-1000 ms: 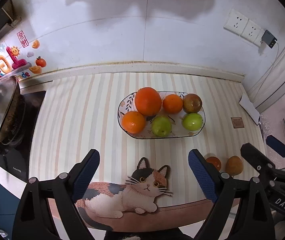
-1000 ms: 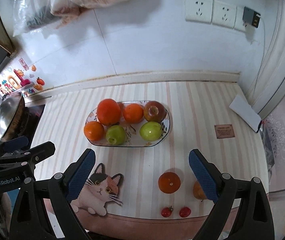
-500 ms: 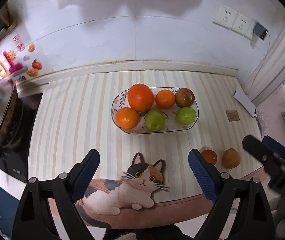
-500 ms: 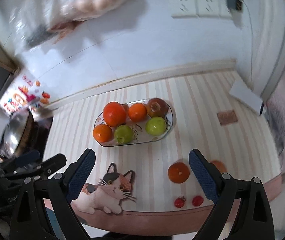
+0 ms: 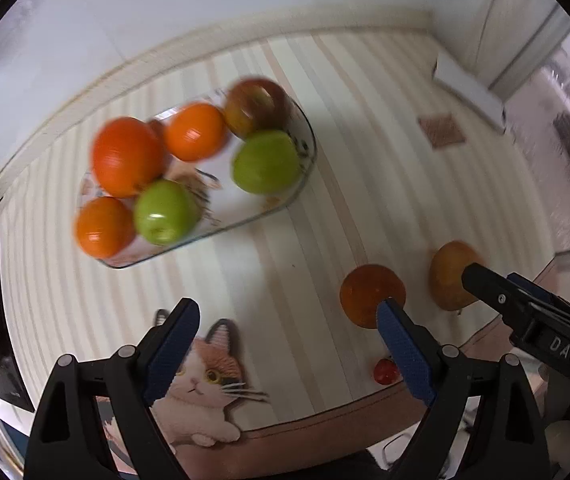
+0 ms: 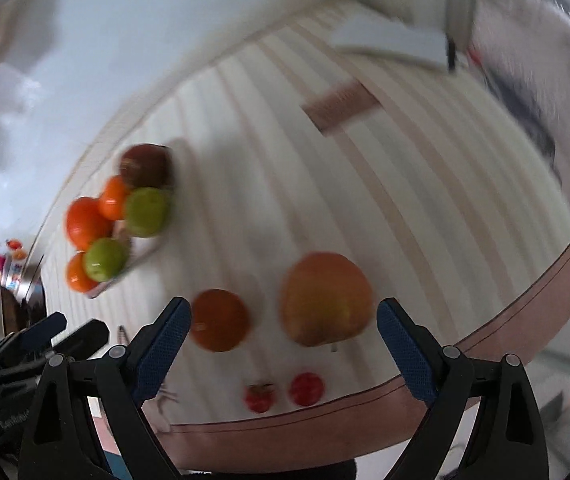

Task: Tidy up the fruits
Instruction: 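Grasp the orange with the left tool while the right tool grasps the large apple, then carry the orange and apple onto the plate and open both tools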

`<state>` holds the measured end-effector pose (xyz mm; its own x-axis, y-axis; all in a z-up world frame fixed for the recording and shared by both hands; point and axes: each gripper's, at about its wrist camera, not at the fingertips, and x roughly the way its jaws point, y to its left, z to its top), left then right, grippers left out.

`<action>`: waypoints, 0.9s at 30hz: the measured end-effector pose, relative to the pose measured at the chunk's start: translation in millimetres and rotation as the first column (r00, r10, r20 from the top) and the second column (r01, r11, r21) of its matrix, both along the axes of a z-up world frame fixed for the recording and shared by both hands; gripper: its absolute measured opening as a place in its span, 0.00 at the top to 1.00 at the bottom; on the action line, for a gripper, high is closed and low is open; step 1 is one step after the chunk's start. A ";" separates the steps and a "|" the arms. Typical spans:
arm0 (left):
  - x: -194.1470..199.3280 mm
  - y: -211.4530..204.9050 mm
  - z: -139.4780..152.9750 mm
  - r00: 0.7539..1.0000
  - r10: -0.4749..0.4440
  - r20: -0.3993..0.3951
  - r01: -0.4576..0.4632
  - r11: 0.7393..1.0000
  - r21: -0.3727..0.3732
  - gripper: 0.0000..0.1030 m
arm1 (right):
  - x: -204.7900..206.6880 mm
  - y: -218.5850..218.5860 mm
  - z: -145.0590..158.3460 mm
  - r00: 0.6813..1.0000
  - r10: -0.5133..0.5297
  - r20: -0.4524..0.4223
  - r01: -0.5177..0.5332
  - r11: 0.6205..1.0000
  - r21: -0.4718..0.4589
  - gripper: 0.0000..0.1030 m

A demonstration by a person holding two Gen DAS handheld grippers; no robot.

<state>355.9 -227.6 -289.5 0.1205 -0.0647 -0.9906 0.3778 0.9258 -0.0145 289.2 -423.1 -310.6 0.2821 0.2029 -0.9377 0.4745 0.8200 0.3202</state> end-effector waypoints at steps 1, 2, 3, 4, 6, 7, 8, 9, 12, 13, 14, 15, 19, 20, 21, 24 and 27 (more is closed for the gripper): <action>-0.3 -4.5 -7.5 1.000 -0.006 -0.017 0.006 1.000 0.007 0.12 | -0.6 -5.3 -13.5 1.000 -0.014 -0.014 0.015 1.000 0.026 0.12; -0.6 -6.7 -11.8 1.000 -0.009 -0.029 0.009 1.000 0.012 0.12 | -0.7 -8.5 -23.2 0.999 -0.024 -0.026 0.025 0.999 0.039 0.13; -0.9 -9.3 -16.4 0.999 -0.012 -0.039 0.012 1.000 0.015 0.12 | -0.2 -10.2 -31.0 0.999 -0.028 -0.032 0.030 0.998 0.058 0.14; -1.1 -12.0 -20.8 0.999 -0.016 -0.049 0.017 1.000 0.016 0.12 | 0.4 -11.4 -36.0 0.999 -0.033 -0.035 0.036 0.997 0.066 0.16; -0.3 -15.6 -26.6 0.997 -0.026 -0.068 0.027 1.000 0.017 0.12 | 1.9 -14.9 -50.8 0.998 -0.045 -0.041 0.049 0.995 0.092 0.21; -0.2 -18.2 -29.9 0.996 -0.033 -0.079 0.034 0.999 0.014 0.12 | 2.7 -15.5 -55.7 0.998 -0.048 -0.045 0.052 0.994 0.097 0.27; 1.4 -20.5 -33.0 0.995 -0.039 -0.090 0.040 0.999 0.012 0.12 | 3.1 -15.8 -59.8 0.998 -0.051 -0.046 0.055 0.993 0.103 0.31; 2.5 -23.6 -36.7 0.993 -0.047 -0.105 0.048 0.999 0.010 0.12 | 3.1 -15.2 -58.8 0.998 -0.046 -0.033 0.048 0.995 0.086 0.32; 1.4 -36.1 -46.1 0.988 -0.074 -0.137 0.073 0.997 -0.007 0.12 | -0.7 -19.2 -56.9 0.998 -0.055 -0.030 0.057 0.996 0.063 0.32; 1.8 -39.8 -49.2 0.986 -0.083 -0.143 0.083 0.997 -0.009 0.12 | -1.9 -21.5 -55.7 0.998 -0.056 -0.032 0.058 0.997 0.057 0.32; 1.8 -44.1 -53.4 0.984 -0.094 -0.149 0.093 0.996 -0.008 0.12 | -6.2 -25.2 -55.6 0.997 -0.061 -0.037 0.063 0.997 0.047 0.32; 1.5 -48.8 -58.5 0.982 -0.104 -0.157 0.104 0.995 -0.006 0.12 | -5.8 -26.3 -54.8 0.997 -0.066 -0.037 0.068 0.997 0.048 0.32; 1.7 -60.2 -71.6 0.979 -0.111 -0.173 0.109 0.994 -0.022 0.23 | -13.3 -31.3 -55.5 0.998 -0.055 -0.040 0.057 0.998 0.037 0.32; 1.7 -62.4 -73.4 0.979 -0.115 -0.171 0.112 0.993 -0.027 0.36 | -13.2 -30.9 -55.7 0.998 -0.050 -0.039 0.052 0.998 0.033 0.32; 1.6 -64.8 -75.4 0.978 -0.117 -0.175 0.111 0.993 -0.041 0.43 | -12.4 -30.3 -55.6 0.998 -0.048 -0.040 0.049 0.998 0.026 0.32; 0.1 -71.8 -74.5 0.983 -0.114 -0.146 0.111 0.993 -0.030 0.48 | -11.9 -31.3 -53.3 0.998 -0.047 -0.036 0.048 0.999 0.003 0.32; -1.4 -72.7 -72.2 0.985 -0.114 -0.126 0.112 0.993 -0.023 0.48 | -10.2 -30.3 -52.8 0.998 -0.046 -0.031 0.045 0.999 -0.013 0.32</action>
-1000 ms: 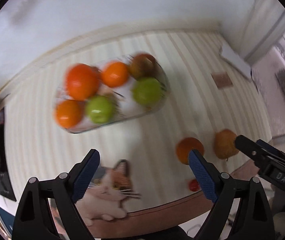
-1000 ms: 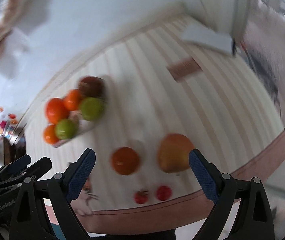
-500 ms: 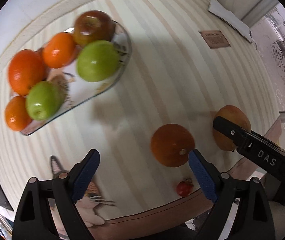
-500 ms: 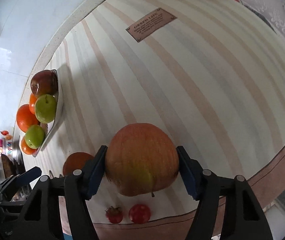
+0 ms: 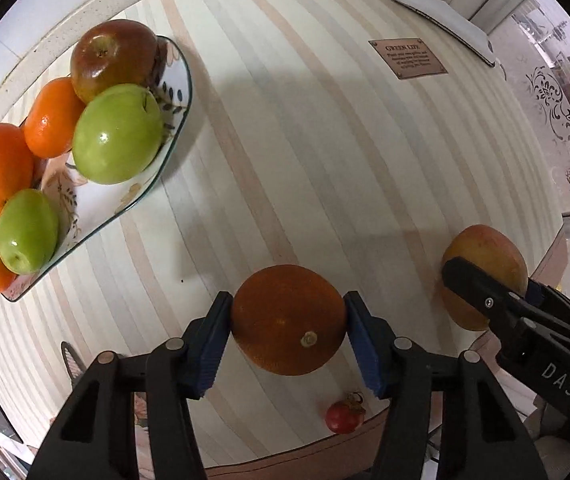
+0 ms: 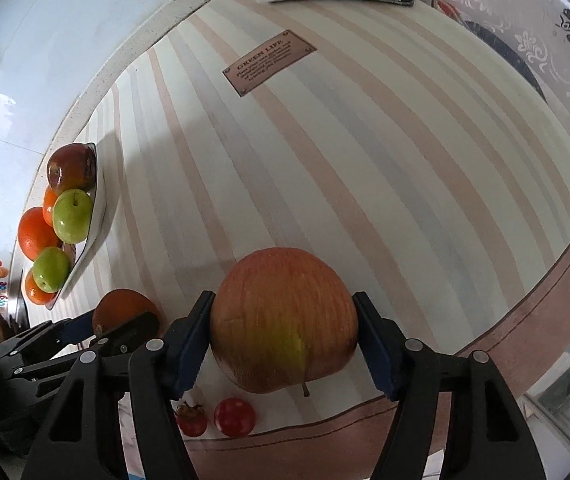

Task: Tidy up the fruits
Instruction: 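Carry the orange and apple onto the plate and open both tools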

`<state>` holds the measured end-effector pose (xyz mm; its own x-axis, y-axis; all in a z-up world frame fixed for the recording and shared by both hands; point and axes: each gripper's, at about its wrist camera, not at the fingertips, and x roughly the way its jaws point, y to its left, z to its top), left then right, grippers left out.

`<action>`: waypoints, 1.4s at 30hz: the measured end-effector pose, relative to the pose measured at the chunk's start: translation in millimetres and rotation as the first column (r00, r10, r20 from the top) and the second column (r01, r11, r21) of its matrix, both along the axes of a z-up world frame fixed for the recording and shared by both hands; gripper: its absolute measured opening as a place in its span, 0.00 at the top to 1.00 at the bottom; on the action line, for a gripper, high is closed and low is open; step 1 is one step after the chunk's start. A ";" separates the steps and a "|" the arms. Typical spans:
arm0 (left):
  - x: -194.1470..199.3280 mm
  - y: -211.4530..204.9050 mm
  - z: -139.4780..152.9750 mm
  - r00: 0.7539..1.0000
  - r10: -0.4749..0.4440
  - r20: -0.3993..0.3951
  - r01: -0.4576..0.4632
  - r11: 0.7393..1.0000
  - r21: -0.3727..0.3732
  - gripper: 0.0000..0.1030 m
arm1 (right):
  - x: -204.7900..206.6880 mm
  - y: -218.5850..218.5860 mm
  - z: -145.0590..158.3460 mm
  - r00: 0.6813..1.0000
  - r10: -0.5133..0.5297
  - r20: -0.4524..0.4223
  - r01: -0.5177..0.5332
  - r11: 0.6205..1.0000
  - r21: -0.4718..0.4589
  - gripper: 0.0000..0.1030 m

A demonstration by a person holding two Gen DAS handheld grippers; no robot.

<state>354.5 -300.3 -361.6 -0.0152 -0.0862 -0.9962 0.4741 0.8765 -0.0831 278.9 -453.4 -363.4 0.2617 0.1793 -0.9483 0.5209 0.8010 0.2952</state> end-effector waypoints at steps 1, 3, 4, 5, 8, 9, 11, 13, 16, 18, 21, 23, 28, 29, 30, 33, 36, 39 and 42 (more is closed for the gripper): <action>-0.3 0.7 1.0 1.000 0.004 0.007 -0.004 1.000 0.003 0.48 | -0.5 -0.4 0.9 1.000 0.002 0.001 -0.002 1.000 -0.006 0.32; -1.9 5.0 3.9 1.000 0.014 0.021 -0.014 1.000 0.001 0.48 | 1.0 2.2 1.4 1.000 0.013 0.002 -0.013 1.000 -0.023 0.32; -1.8 8.0 5.9 0.999 0.019 0.026 -0.019 1.000 0.000 0.48 | 1.2 3.3 1.8 1.000 0.019 0.003 -0.019 0.999 -0.031 0.32; 0.2 16.5 9.2 0.999 0.024 0.029 -0.024 1.000 -0.003 0.48 | 2.0 4.9 1.6 1.000 0.025 0.004 -0.025 0.999 -0.035 0.32; 0.9 24.7 17.2 0.998 0.044 0.046 -0.043 0.999 -0.015 0.49 | 5.4 9.6 2.7 0.999 0.040 0.009 -0.040 0.999 -0.036 0.32; 1.1 28.2 20.4 0.997 0.050 0.053 -0.049 0.999 -0.020 0.49 | 7.1 11.7 3.8 0.999 0.047 0.012 -0.047 0.998 -0.036 0.32; 1.7 35.5 26.5 0.996 0.061 0.070 -0.060 0.998 -0.025 0.49 | 12.1 18.8 6.5 0.998 0.063 0.022 -0.062 0.997 -0.039 0.32; 2.6 46.0 34.1 0.993 0.087 0.074 -0.084 0.995 -0.044 0.49 | 17.7 26.3 11.2 0.996 0.077 0.037 -0.076 0.997 -0.032 0.32; 5.7 72.8 48.5 0.988 0.133 0.079 -0.127 0.989 -0.068 0.49 | 27.8 40.8 20.7 0.992 0.109 0.062 -0.107 0.994 -0.024 0.32; 10.0 93.0 55.0 0.984 0.158 0.085 -0.151 0.985 -0.087 0.49 | 35.9 51.8 27.7 0.988 0.132 0.081 -0.132 0.991 -0.012 0.32; 14.9 118.4 74.2 0.973 0.207 0.103 -0.195 0.974 -0.117 0.49 | 50.7 70.9 39.7 0.979 0.176 0.107 -0.177 0.984 0.006 0.32; 19.1 137.4 88.9 0.964 0.242 0.113 -0.226 0.964 -0.142 0.49 | 62.3 84.3 48.4 0.970 0.204 0.129 -0.208 0.978 0.023 0.32; 45.5 169.3 116.0 0.935 0.332 0.126 -0.303 0.931 -0.203 0.49 | 97.0 119.3 67.2 0.950 0.257 0.176 -0.271 0.961 0.060 0.32; 52.1 179.0 120.5 0.927 0.353 0.125 -0.323 0.922 -0.212 0.49 | 108.2 130.1 70.7 0.943 0.274 0.187 -0.291 0.954 0.067 0.32; 59.5 189.0 124.1 0.920 0.373 0.121 -0.342 0.914 -0.219 0.49 | 116.0 138.7 73.6 0.938 0.287 0.196 -0.305 0.950 0.069 0.32; 82.7 211.3 125.1 0.901 0.416 0.128 -0.385 0.899 -0.210 0.49 | 141.7 167.5 77.9 0.919 0.330 0.217 -0.350 0.935 0.057 0.32; 108.0 230.7 116.3 0.890 0.438 0.130 -0.413 0.893 -0.178 0.49 | 167.9 190.2 74.1 0.906 0.367 0.213 -0.383 0.923 0.041 0.32; 135.1 245.2 98.6 0.884 0.457 0.101 -0.441 0.885 -0.149 0.49 | 188.2 206.8 65.0 0.897 0.398 0.190 -0.406 0.914 0.004 0.32; 155.9 250.2 78.3 0.881 0.467 0.070 -0.457 0.881 -0.119 0.49 | 201.6 215.7 55.7 0.894 0.417 0.163 -0.419 0.908 -0.022 0.32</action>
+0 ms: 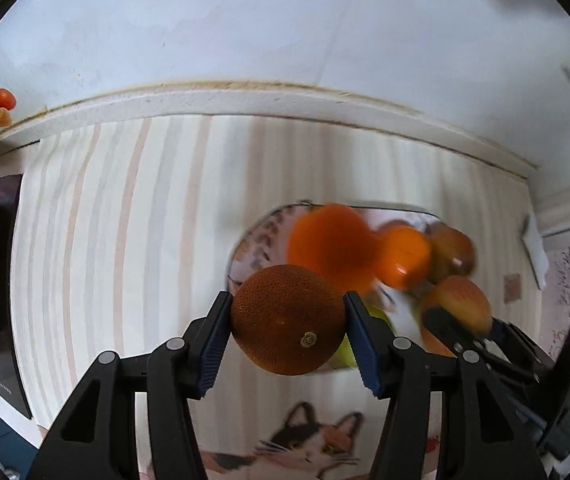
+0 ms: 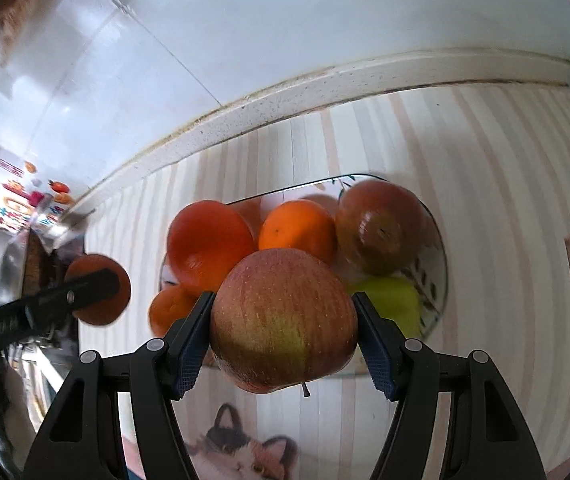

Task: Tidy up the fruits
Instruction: 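Carry the orange and apple onto the plate and open both tools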

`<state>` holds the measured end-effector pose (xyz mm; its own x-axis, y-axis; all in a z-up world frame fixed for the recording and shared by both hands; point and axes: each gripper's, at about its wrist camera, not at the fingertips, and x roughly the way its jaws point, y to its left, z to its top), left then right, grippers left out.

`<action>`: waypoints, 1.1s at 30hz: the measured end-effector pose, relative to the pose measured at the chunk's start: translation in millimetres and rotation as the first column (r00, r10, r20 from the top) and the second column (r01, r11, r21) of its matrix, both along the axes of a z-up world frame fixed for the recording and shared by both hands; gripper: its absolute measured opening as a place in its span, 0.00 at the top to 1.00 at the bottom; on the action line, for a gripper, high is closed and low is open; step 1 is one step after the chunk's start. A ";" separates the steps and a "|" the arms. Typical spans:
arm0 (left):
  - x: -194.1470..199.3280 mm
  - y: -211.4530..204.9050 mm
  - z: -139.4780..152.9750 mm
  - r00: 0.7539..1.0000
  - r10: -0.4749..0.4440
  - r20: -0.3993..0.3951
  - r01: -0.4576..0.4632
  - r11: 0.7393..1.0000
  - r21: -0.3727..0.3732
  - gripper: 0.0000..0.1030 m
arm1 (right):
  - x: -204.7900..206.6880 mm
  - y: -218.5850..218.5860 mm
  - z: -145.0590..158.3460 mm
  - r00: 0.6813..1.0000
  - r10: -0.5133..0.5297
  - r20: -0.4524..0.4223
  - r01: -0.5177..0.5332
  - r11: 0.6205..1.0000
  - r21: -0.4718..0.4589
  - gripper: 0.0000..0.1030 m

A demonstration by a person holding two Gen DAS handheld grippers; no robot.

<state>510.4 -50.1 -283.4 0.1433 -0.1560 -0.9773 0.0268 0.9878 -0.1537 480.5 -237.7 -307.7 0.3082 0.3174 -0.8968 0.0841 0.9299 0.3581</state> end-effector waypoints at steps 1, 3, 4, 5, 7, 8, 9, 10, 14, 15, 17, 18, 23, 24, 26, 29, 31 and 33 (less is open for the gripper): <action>7.7 3.5 -8.8 1.000 0.003 -0.019 -0.003 1.000 0.002 0.49 | 2.3 3.2 -3.1 1.000 0.004 -0.004 -0.004 1.000 -0.009 0.32; 15.3 8.6 -21.5 0.999 0.013 -0.047 -0.012 1.000 0.013 0.48 | 5.2 5.8 -7.7 1.000 0.009 -0.011 -0.009 1.000 -0.022 0.32; 18.7 10.1 -27.8 0.998 0.013 -0.061 -0.012 1.000 0.008 0.48 | 5.3 6.6 -9.4 1.000 0.013 -0.012 -0.013 0.999 -0.032 0.32; 21.2 11.1 -33.3 0.997 0.016 -0.075 -0.016 1.000 0.003 0.48 | 6.6 9.0 -11.3 1.000 0.017 -0.014 -0.018 0.999 -0.045 0.32; 24.8 12.0 -44.9 0.994 0.016 -0.106 -0.017 1.000 -0.010 0.48 | 6.7 12.0 -14.0 1.000 0.022 -0.017 -0.023 0.998 -0.058 0.32; 25.7 11.7 -48.1 0.993 0.015 -0.115 -0.017 1.000 -0.010 0.48 | 7.9 13.2 -15.7 0.999 0.026 -0.021 -0.027 0.997 -0.068 0.32; 26.2 12.4 -50.3 0.993 0.017 -0.117 -0.018 1.000 -0.009 0.48 | 8.8 14.2 -17.0 0.999 0.029 -0.022 -0.030 0.997 -0.077 0.32; 26.7 13.6 -50.0 0.994 0.020 -0.105 -0.021 1.000 -0.009 0.48 | 8.1 15.1 -17.6 0.999 0.031 -0.021 -0.033 0.996 -0.085 0.32; 29.8 18.8 -51.3 0.993 0.030 -0.117 -0.032 0.999 -0.017 0.47 | 10.2 19.7 -18.5 0.999 0.037 -0.029 -0.040 0.994 -0.101 0.31; 30.3 20.7 -52.6 0.992 0.037 -0.120 -0.039 0.999 -0.020 0.47 | 10.5 20.3 -19.2 0.999 0.038 -0.029 -0.041 0.994 -0.102 0.31; 31.0 24.1 -55.5 0.991 0.045 -0.123 -0.048 0.998 -0.028 0.46 | 10.7 22.2 -19.3 0.999 0.039 -0.027 -0.042 0.993 -0.113 0.31; 29.8 25.9 -57.3 0.991 0.047 -0.128 -0.051 0.998 -0.028 0.46 | 11.0 21.8 -19.8 0.999 0.039 -0.029 -0.042 0.993 -0.112 0.31; 23.2 25.7 -65.7 0.990 0.037 -0.134 -0.042 0.998 -0.036 0.46 | 13.6 19.6 -19.5 0.999 0.032 -0.035 -0.036 0.993 -0.109 0.31; 23.1 24.5 -66.0 0.991 0.032 -0.131 -0.037 0.999 -0.033 0.46 | 14.0 19.0 -19.4 0.999 0.029 -0.036 -0.033 0.994 -0.108 0.31; 23.4 23.5 -66.4 0.991 0.028 -0.133 -0.033 0.999 -0.032 0.46 | 15.1 18.0 -19.5 0.999 0.025 -0.040 -0.029 0.994 -0.101 0.30; 24.1 23.7 -65.9 0.989 0.030 -0.142 -0.034 0.999 -0.026 0.46 | 15.4 15.2 -18.2 0.999 0.017 -0.041 -0.021 0.996 -0.089 0.28; 24.1 23.9 -65.4 0.989 0.037 -0.146 -0.041 0.999 -0.022 0.46 | 15.5 14.3 -16.8 0.999 0.011 -0.044 -0.015 0.997 -0.082 0.27; 23.3 25.3 -63.5 0.989 0.040 -0.145 -0.044 0.999 -0.021 0.46 | 15.8 12.7 -12.9 0.999 0.002 -0.040 -0.005 0.997 -0.081 0.20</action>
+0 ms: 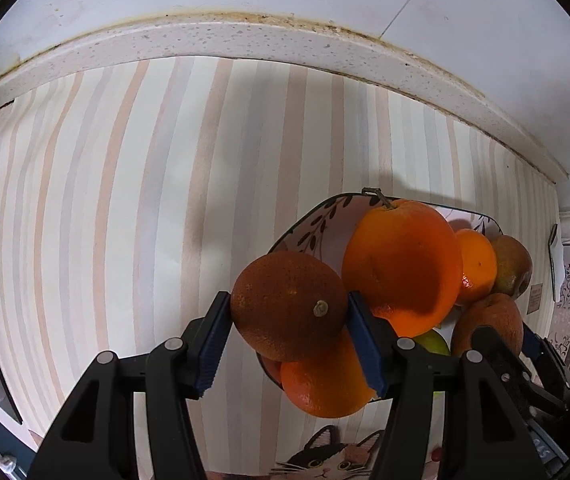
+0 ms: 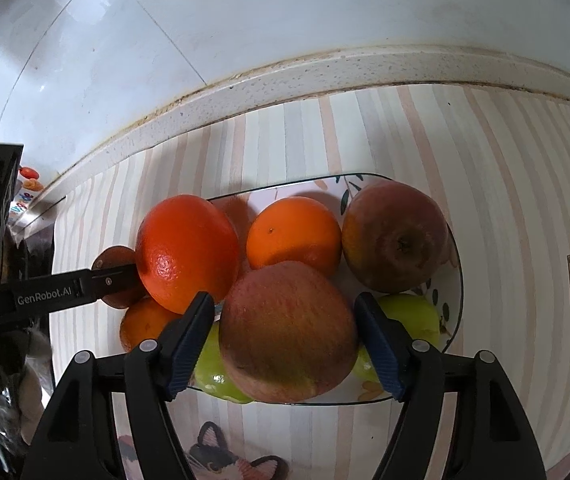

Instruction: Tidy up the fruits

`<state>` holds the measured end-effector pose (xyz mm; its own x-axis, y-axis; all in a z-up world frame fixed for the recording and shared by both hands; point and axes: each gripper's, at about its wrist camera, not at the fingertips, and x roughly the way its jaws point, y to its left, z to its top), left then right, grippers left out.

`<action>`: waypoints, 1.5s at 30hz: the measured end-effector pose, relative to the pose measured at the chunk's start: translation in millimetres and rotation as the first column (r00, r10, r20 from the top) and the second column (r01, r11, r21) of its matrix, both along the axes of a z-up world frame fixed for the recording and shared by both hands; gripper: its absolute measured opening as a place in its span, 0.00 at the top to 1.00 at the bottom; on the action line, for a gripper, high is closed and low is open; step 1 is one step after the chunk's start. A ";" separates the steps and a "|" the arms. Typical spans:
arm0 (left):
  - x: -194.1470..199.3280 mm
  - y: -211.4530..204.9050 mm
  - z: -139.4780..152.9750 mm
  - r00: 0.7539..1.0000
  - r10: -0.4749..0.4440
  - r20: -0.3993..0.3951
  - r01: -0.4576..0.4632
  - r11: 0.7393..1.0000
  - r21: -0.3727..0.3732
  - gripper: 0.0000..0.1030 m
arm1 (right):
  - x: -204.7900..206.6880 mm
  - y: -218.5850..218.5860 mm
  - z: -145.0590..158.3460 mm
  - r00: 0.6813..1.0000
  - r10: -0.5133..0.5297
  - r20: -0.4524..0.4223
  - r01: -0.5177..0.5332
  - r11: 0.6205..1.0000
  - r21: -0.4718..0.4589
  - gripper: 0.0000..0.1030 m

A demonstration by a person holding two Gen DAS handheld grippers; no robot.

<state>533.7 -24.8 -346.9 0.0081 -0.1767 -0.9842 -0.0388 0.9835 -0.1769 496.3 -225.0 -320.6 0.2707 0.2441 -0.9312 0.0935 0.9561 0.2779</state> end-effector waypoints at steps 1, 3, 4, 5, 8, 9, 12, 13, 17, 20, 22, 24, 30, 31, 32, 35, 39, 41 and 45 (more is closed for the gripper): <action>-0.8 0.7 1.4 1.000 0.000 0.003 0.000 1.000 0.001 0.46 | -0.1 -0.7 3.0 1.000 0.001 0.006 -0.001 1.000 -0.001 0.19; -2.2 2.6 5.0 1.000 0.000 0.009 0.000 1.000 -0.002 0.46 | -0.4 -2.9 8.9 1.000 -0.001 0.017 0.001 1.000 0.002 0.18; -2.4 3.0 6.3 1.000 -0.001 0.012 0.001 1.000 -0.006 0.46 | -0.6 -4.2 11.0 1.000 -0.004 0.018 0.004 1.000 -0.001 0.18; -2.4 3.3 9.0 1.000 0.000 0.018 0.001 1.000 -0.011 0.46 | -1.0 -5.5 12.5 1.000 -0.007 0.019 0.007 1.000 -0.001 0.17; -2.0 2.5 15.7 0.999 -0.007 0.031 0.008 1.000 -0.024 0.46 | -3.1 -10.1 15.9 1.000 -0.020 0.023 0.020 1.000 -0.001 0.15; -1.9 1.7 17.7 0.999 -0.009 0.035 0.010 1.000 -0.022 0.46 | -4.0 -11.7 16.5 1.000 -0.023 0.021 0.023 1.000 -0.001 0.15; -4.4 0.9 26.9 0.998 -0.013 0.057 0.014 1.000 -0.013 0.45 | -8.4 -15.1 20.7 0.999 -0.035 0.023 0.035 0.999 -0.009 0.15; -7.6 1.0 31.6 0.998 -0.014 0.069 0.014 1.000 -0.008 0.45 | -9.6 -15.4 22.1 0.999 -0.037 0.024 0.038 0.999 -0.011 0.14; -25.3 -2.7 50.5 0.992 -0.043 0.122 0.040 0.999 0.026 0.41 | -22.4 -16.0 36.3 0.999 -0.037 0.039 0.040 0.996 -0.082 0.07; -47.3 -7.7 65.9 0.985 -0.068 0.161 0.060 0.997 0.053 0.32 | -35.7 -14.1 46.1 0.998 -0.018 0.054 0.025 0.991 -0.134 0.07; -62.6 -12.5 74.9 0.980 -0.090 0.175 0.080 0.995 0.064 0.24 | -46.5 -13.8 53.5 0.998 -0.010 0.065 0.021 0.987 -0.161 0.07; -79.4 -18.5 84.9 0.973 -0.119 0.199 0.101 0.990 0.100 0.13 | -58.0 -13.7 61.6 0.997 -0.003 0.075 0.015 0.986 -0.167 0.07; -117.1 -25.8 115.3 0.956 -0.119 0.267 0.096 0.991 0.096 0.10 | -95.5 -14.5 92.3 0.993 0.012 0.121 0.010 0.983 -0.183 0.07; -123.7 -25.6 122.2 0.952 -0.118 0.283 0.093 0.991 0.099 0.10 | -101.7 -14.8 98.7 0.991 0.012 0.131 0.012 0.983 -0.181 0.07; -127.9 -25.0 127.0 0.949 -0.115 0.294 0.089 0.991 0.099 0.10 | -108.4 -15.7 105.3 0.990 0.012 0.140 0.014 0.983 -0.182 0.07; -145.0 -22.5 145.7 0.937 -0.104 0.333 0.074 0.992 0.100 0.10 | -126.1 -15.0 124.2 0.985 0.023 0.173 0.012 0.980 -0.198 0.07; -166.8 -20.6 162.5 0.929 -0.091 0.358 0.062 0.994 0.094 0.10 | -151.1 -13.8 150.2 0.977 0.034 0.212 0.010 0.979 -0.203 0.07; -179.1 -18.9 172.1 0.926 -0.082 0.368 0.057 0.995 0.080 0.10 | -161.8 -12.9 162.6 0.972 0.037 0.232 0.012 0.979 -0.205 0.06; -196.9 -16.9 189.4 0.914 -0.077 0.399 0.046 0.995 0.085 0.10 | -180.5 -11.8 186.4 0.963 0.026 0.267 0.027 0.981 -0.194 0.06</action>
<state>336.8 -41.7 -157.4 0.3966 -0.1180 -0.9104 0.0816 0.9923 -0.0931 315.8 -236.9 -134.2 0.5162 0.0659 -0.8539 0.0419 0.9939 0.1020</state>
